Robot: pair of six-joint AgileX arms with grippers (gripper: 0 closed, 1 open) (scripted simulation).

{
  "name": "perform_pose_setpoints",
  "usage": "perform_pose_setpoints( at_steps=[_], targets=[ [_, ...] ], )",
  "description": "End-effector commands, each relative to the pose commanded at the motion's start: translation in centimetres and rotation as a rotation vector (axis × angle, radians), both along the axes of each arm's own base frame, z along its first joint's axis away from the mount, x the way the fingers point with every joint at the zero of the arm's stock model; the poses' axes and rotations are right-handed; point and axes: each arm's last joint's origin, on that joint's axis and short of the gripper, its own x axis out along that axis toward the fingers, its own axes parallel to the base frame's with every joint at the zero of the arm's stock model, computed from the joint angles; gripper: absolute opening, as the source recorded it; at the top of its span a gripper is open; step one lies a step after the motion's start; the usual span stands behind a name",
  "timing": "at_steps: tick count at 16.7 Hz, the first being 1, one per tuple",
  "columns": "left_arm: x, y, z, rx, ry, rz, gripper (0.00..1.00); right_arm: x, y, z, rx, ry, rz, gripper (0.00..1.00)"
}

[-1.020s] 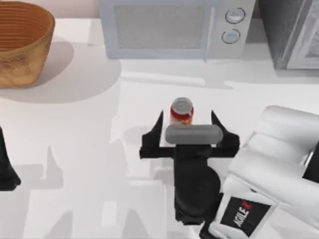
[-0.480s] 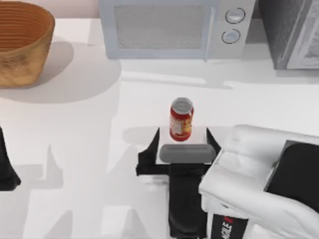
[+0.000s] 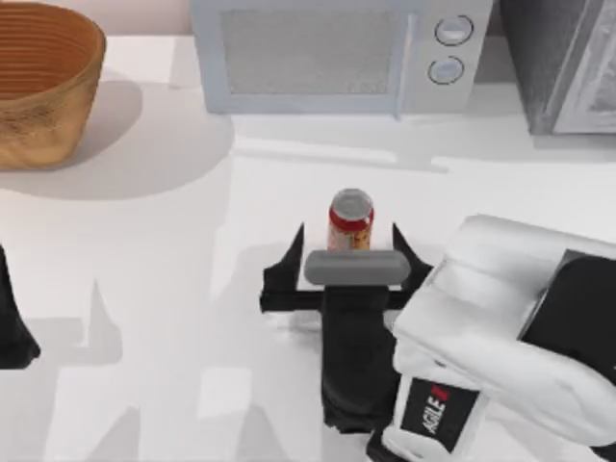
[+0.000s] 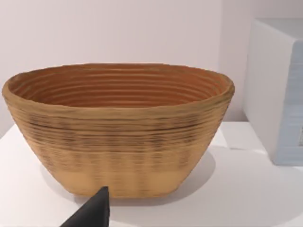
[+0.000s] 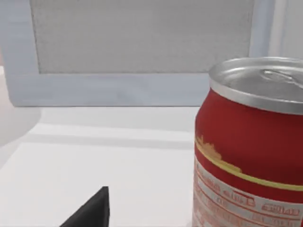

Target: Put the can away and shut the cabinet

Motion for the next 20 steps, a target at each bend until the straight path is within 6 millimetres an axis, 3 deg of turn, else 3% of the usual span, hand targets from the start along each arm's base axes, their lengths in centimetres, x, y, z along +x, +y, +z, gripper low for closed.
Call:
perform_pose_setpoints(
  at_steps=[3, 7, 20],
  targets=[
    [0.0, 0.0, 0.0, 0.000, 0.000, 0.000, 1.00, 2.5, -0.1, 0.0, 0.000, 0.000, 0.000, 1.00],
    [0.0, 0.0, 0.0, 0.000, 0.000, 0.000, 1.00, 2.9, -0.1, 0.0, 0.000, 0.000, 0.000, 1.00],
    [0.0, 0.0, 0.0, 0.000, 0.000, 0.000, 1.00, 2.9, -0.1, 0.0, 0.000, 0.000, 0.000, 0.02]
  ],
)
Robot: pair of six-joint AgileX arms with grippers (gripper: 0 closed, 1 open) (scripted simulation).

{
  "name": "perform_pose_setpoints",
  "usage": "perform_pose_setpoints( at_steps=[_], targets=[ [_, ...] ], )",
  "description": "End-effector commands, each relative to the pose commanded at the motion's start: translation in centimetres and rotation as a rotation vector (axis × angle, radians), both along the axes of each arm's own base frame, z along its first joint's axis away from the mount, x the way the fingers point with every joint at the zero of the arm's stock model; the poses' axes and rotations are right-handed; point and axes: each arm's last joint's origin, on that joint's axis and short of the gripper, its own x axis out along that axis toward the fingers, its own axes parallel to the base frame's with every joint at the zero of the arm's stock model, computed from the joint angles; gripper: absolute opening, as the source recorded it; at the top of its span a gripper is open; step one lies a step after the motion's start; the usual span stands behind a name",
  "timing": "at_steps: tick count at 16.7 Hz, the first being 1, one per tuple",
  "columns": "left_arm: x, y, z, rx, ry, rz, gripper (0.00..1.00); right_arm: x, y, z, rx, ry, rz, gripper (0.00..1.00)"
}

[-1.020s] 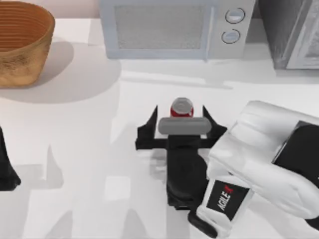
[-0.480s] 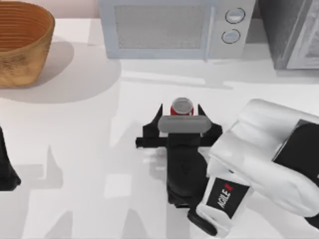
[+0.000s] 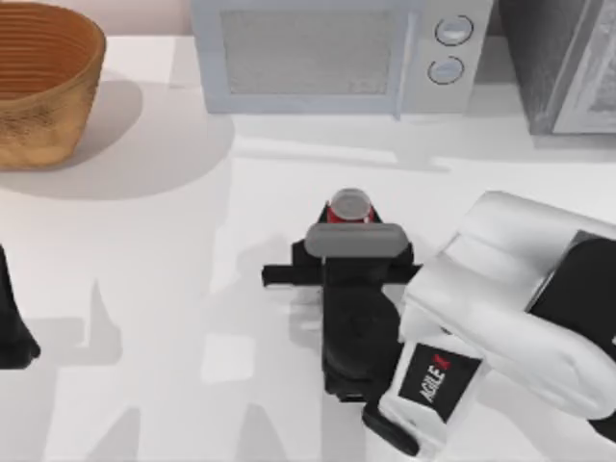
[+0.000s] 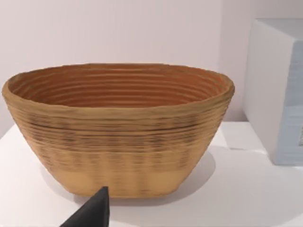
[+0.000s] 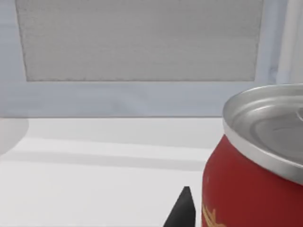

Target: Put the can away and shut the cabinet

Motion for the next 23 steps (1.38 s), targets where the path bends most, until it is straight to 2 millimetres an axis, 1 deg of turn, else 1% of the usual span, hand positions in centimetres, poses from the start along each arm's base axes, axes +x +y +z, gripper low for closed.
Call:
perform_pose_setpoints(
  at_steps=[1, 10, 12, 14, 15, 18, 19, 21, 23],
  targets=[
    [0.0, 0.0, 0.0, 0.000, 0.000, 0.000, 1.00, 0.0, 0.0, 0.0, 0.000, 0.000, 0.000, 0.00],
    [0.0, 0.0, 0.0, 0.000, 0.000, 0.000, 1.00, -0.1, 0.1, 0.1, 0.001, 0.000, 0.002, 0.00],
    [0.0, 0.0, 0.0, 0.000, 0.000, 0.000, 1.00, 0.1, 0.2, 1.1, -0.003, 0.003, 0.003, 0.00],
    [0.0, 0.0, 0.0, 0.000, 0.000, 0.000, 1.00, 0.3, 0.5, 3.2, -0.007, 0.006, 0.005, 0.00],
    [0.0, 0.0, 0.0, 0.000, 0.000, 0.000, 1.00, 0.4, 0.6, 4.8, -0.005, 0.004, 0.005, 0.00],
    [0.0, 0.0, 0.0, 0.000, 0.000, 0.000, 1.00, 0.5, 0.7, 10.4, 0.009, -0.006, 0.004, 0.00],
    [0.0, 0.0, 0.0, 0.000, 0.000, 0.000, 1.00, 0.4, 0.5, 11.9, 0.009, -0.006, 0.002, 0.00],
    [0.0, 0.0, 0.0, 0.000, 0.000, 0.000, 1.00, 0.1, 0.2, 14.1, 0.005, -0.003, 0.002, 0.00],
    [0.0, 0.0, 0.0, 0.000, 0.000, 0.000, 1.00, -0.1, 0.1, 15.0, 0.001, 0.000, 0.002, 0.00]
  ],
)
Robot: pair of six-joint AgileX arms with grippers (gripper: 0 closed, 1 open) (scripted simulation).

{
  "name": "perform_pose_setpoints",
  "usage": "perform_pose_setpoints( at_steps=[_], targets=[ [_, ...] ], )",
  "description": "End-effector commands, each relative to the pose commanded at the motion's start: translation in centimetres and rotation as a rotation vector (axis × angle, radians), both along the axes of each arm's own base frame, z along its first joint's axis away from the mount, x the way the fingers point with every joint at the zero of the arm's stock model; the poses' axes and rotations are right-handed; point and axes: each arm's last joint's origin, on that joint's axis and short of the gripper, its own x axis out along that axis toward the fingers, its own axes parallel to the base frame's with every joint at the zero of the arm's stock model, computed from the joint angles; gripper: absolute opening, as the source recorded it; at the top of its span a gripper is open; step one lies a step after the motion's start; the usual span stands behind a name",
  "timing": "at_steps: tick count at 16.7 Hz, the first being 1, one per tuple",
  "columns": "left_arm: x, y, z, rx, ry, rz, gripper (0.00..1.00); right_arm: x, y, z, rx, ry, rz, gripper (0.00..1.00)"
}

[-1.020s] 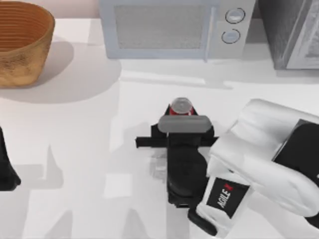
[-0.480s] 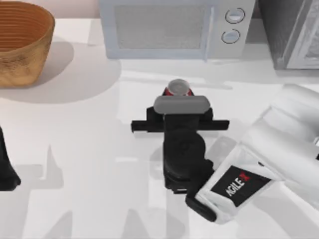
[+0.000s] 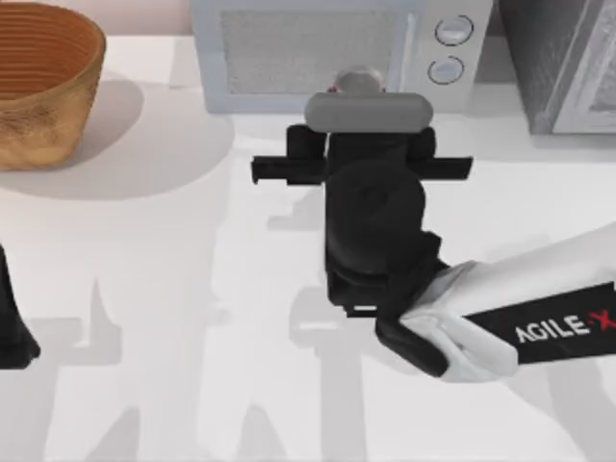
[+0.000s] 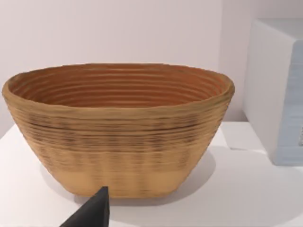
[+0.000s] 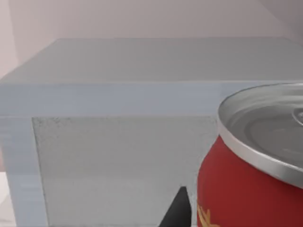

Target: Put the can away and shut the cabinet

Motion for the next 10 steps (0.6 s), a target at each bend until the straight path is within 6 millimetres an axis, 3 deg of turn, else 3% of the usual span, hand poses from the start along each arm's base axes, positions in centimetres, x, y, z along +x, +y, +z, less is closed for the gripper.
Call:
perform_pose_setpoints(
  at_steps=[6, 10],
  targets=[
    [0.0, 0.0, 0.0, 0.000, 0.000, 0.000, 1.00, 0.1, -0.2, 0.3, 0.001, -0.001, 0.002, 0.00],
    [0.0, 0.0, 0.0, 0.000, 0.000, 0.000, 1.00, 0.0, -3.6, 2.1, -0.045, 0.030, 0.025, 0.00]
  ],
)
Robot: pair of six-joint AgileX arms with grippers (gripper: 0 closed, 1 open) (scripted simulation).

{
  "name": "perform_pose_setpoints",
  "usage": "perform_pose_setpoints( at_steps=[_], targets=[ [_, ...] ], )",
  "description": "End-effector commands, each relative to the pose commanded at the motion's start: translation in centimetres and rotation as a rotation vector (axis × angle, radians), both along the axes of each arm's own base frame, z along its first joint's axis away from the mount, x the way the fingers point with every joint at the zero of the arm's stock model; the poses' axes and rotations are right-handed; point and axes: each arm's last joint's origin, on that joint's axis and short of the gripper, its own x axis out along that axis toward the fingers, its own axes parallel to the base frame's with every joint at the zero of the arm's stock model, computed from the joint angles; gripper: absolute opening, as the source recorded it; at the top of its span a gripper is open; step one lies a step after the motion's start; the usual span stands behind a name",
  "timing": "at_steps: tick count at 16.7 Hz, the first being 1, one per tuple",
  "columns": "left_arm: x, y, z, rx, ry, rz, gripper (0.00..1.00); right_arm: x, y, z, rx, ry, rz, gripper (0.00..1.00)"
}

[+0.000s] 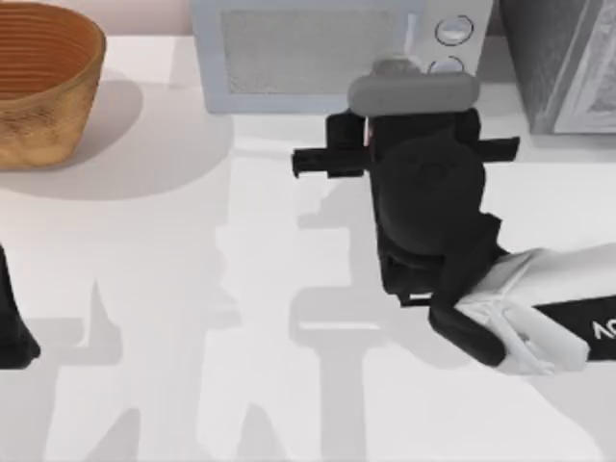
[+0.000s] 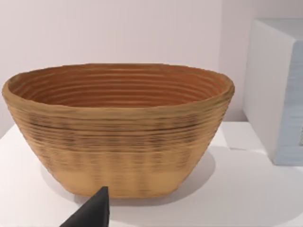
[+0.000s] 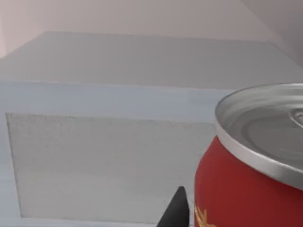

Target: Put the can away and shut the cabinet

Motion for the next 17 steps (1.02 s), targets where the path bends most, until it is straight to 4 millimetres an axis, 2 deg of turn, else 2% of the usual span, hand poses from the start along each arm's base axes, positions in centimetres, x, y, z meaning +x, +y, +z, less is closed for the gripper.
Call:
perform_pose_setpoints(
  at_steps=[3, 6, 9, 11, 14, 17],
  targets=[
    [0.0, 0.0, 0.0, 0.000, 0.000, 0.000, 1.00, -0.5, -4.5, 2.0, -0.030, 0.031, 0.012, 0.00],
    [0.0, 0.0, 0.0, 0.000, 0.000, 0.000, 1.00, -2.2, -10.2, 4.6, -0.017, 0.033, 0.013, 0.00],
    [0.0, 0.0, 0.0, 0.000, 0.000, 0.000, 1.00, -6.0, -16.2, 7.2, 0.036, -0.026, 0.008, 0.00],
    [0.0, 0.0, 0.0, 0.000, 0.000, 0.000, 1.00, -9.4, -19.7, 7.8, 0.071, -0.088, 0.006, 0.00],
    [0.0, 0.0, 0.0, 0.000, 0.000, 0.000, 1.00, -13.5, -23.1, 6.0, 0.081, -0.134, 0.001, 0.00],
    [0.0, 0.0, 0.0, 0.000, 0.000, 0.000, 1.00, -15.6, -24.8, 2.4, 0.063, -0.107, -0.008, 0.00]
  ],
)
